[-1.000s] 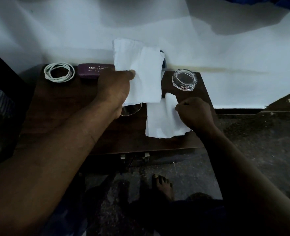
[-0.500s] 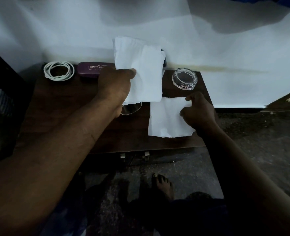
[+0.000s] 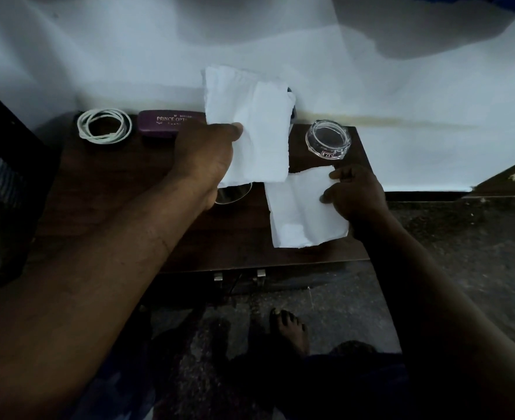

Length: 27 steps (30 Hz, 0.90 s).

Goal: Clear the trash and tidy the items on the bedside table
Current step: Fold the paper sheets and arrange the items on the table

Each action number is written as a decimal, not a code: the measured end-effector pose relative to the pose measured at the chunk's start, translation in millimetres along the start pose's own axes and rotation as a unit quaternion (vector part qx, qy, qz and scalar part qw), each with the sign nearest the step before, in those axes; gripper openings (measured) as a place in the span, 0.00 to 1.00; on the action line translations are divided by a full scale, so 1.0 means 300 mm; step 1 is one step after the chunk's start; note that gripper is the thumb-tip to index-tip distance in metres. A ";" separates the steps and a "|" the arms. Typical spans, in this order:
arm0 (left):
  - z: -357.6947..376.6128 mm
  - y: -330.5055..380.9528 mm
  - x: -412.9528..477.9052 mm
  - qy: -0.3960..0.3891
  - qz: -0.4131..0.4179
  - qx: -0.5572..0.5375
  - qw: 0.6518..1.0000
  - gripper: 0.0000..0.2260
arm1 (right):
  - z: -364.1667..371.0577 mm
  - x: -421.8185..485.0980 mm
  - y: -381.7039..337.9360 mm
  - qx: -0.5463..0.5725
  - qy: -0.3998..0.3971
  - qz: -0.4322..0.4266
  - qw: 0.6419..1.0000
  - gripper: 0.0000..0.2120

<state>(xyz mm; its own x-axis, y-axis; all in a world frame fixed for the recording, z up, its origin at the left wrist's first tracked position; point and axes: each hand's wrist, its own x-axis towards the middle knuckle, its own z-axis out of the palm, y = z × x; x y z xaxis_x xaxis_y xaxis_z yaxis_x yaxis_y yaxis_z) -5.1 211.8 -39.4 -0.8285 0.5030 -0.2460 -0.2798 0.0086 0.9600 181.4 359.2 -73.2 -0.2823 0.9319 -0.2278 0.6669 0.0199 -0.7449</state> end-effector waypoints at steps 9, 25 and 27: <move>0.006 -0.009 -0.001 -0.010 -0.011 0.019 1.000 0.04 | -0.002 -0.002 0.009 -0.035 -0.057 0.075 0.995 0.35; 0.005 -0.001 -0.008 -0.015 -0.066 0.012 0.998 0.14 | 0.017 -0.041 -0.051 0.143 -0.140 0.131 0.971 0.20; 0.004 0.001 -0.009 -0.011 -0.066 0.014 0.998 0.14 | 0.006 -0.040 -0.077 0.153 -0.158 0.098 0.971 0.18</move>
<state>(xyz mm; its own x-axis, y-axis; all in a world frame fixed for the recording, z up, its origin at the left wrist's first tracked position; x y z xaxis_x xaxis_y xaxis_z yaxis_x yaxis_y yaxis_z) -2.4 211.6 -38.2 -0.7742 0.5149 -0.3681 -0.3718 0.1006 0.9228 168.1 347.1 -54.3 -0.4007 0.7484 -0.5285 0.5070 -0.2993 -0.8083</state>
